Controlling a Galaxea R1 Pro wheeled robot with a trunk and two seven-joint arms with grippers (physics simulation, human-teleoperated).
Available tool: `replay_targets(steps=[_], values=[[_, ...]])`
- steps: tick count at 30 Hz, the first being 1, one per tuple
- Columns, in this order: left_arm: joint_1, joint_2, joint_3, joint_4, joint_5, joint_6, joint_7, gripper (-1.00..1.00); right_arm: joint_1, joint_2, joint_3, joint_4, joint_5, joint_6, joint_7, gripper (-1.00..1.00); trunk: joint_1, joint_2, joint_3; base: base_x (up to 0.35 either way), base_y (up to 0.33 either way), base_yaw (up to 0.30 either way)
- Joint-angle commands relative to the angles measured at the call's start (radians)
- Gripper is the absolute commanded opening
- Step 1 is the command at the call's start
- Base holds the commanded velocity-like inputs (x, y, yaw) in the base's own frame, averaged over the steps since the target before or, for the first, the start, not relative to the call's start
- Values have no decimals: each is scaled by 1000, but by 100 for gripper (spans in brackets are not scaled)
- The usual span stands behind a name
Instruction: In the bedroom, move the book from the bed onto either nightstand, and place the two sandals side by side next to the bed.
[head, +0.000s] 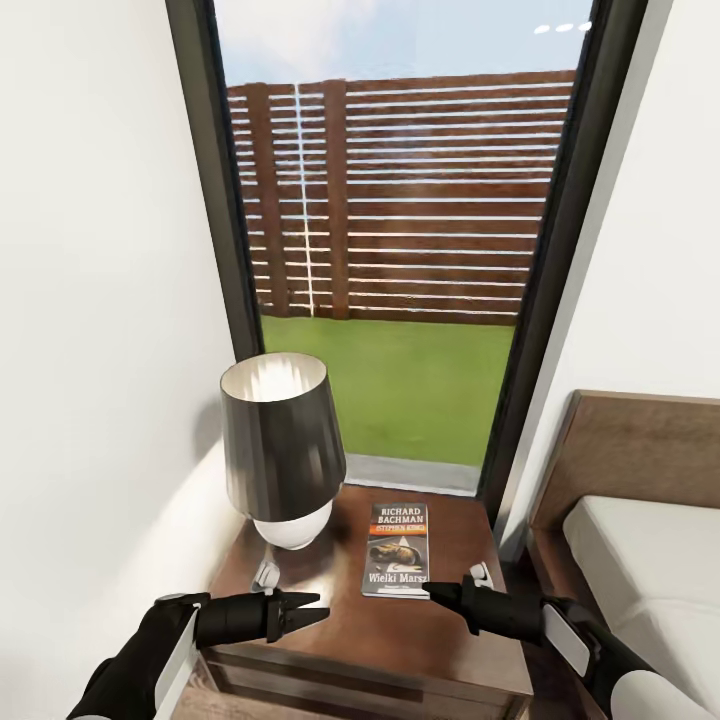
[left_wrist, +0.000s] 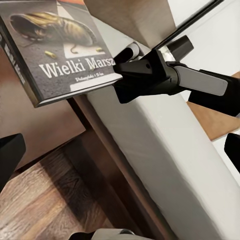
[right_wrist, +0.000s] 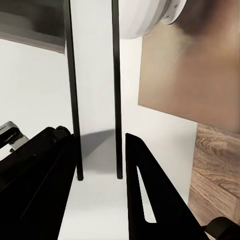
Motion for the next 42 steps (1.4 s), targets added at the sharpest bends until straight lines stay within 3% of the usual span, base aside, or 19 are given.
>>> replay_targets(steps=[1,26,42], values=[[0,0,0,-1,2,11,-3,100,-1,-1,5,0,-8,6,0,-100,0,0,-1,0,0,0],[-1,1,3,0,3,11,-4,100,-1,-2,3,0,-8,6,0,-100,96,-175,-79,0,0,0],[0,3,18,0,7,11,-6,100,-1,2,0,6,-7,3,-5,-100,96,-175,-79,70,0,0]])
